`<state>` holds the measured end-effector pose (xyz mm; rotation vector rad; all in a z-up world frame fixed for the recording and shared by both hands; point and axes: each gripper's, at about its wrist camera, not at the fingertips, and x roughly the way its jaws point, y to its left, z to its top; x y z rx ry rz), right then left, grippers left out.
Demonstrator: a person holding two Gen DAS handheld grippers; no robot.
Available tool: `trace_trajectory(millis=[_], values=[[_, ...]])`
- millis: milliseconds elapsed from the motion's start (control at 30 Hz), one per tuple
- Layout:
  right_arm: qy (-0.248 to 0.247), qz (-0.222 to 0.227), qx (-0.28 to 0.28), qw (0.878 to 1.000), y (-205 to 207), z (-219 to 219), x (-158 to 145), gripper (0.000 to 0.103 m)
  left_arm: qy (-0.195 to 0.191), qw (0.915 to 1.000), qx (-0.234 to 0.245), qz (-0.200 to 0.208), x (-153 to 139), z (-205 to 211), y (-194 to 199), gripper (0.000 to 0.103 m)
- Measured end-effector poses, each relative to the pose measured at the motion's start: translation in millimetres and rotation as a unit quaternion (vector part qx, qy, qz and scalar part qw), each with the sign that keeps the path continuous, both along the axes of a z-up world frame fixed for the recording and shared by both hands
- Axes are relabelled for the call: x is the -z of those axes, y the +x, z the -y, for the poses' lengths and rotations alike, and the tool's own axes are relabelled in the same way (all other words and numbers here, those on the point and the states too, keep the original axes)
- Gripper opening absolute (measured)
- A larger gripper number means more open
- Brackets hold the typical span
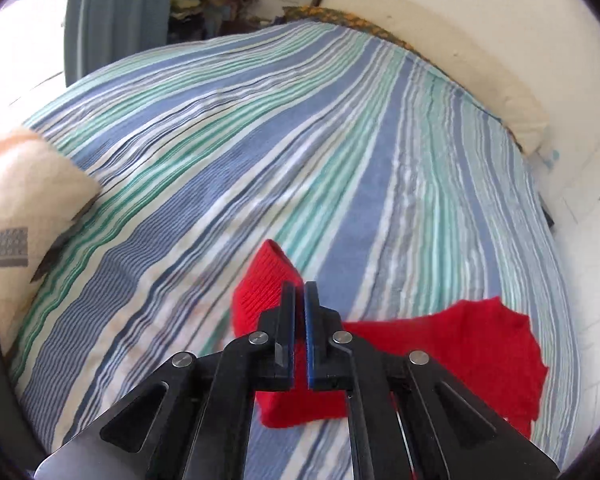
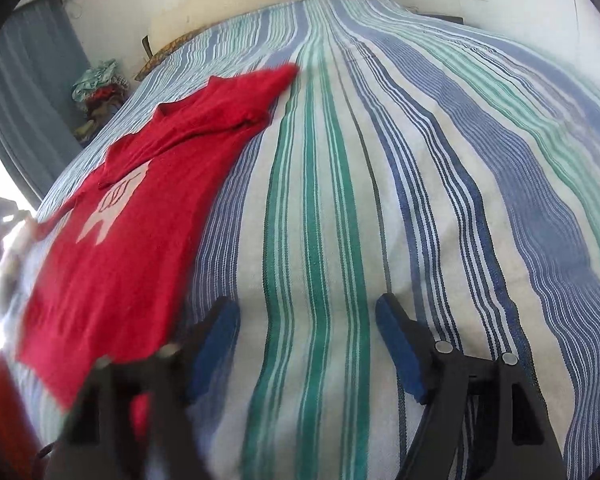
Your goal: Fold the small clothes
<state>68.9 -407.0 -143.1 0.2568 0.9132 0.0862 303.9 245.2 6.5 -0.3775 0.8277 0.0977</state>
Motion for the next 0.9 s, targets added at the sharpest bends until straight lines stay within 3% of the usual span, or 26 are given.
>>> trace_trajectory(millis=[100,200,300,367,400,500,567,667,733,800,900], values=[[0.003,0.002,-0.002,1.0,2,-1,0,0.074,0.029,0.9921,0.117,0.036,-48,105,11,0.001],[0.007,0.003,-0.001,1.0,0,0,0,0.074,0.038,0.9746,0.216,0.044,-62,208,11,0.002],[0.007,0.003,0.0,1.0,-2,-1,0,0.074,0.06,0.9589,0.276,0.024,-39,293,6,0.006],[0.005,0.002,0.0,1.0,-1,-1,0,0.074,0.071,0.9521,0.297,-0.023,-9,329,4,0.014],[0.005,0.001,0.0,1.0,0,-1,0,0.074,0.081,0.9517,0.293,-0.044,5,338,2,0.024],[0.013,-0.004,0.0,1.0,2,2,-2,0.074,0.077,0.9568,0.275,-0.053,23,319,-19,0.032],[0.036,-0.008,0.003,0.999,2,9,-5,0.074,0.064,0.9655,0.248,-0.048,23,277,-38,0.036],[0.084,-0.02,0.034,0.996,4,26,-22,0.074,0.084,0.9808,0.175,-0.02,22,198,-71,0.056],[0.116,-0.003,0.039,0.993,13,27,-47,0.074,0.096,0.9843,0.145,-0.028,34,160,-87,0.059],[0.191,0.017,0.021,0.981,40,15,-70,0.074,0.082,0.9842,0.147,-0.055,55,146,-95,0.059],[0.297,-0.013,-0.022,0.955,109,-34,-77,0.073,0.086,0.9799,0.171,-0.056,74,164,-102,0.059]])
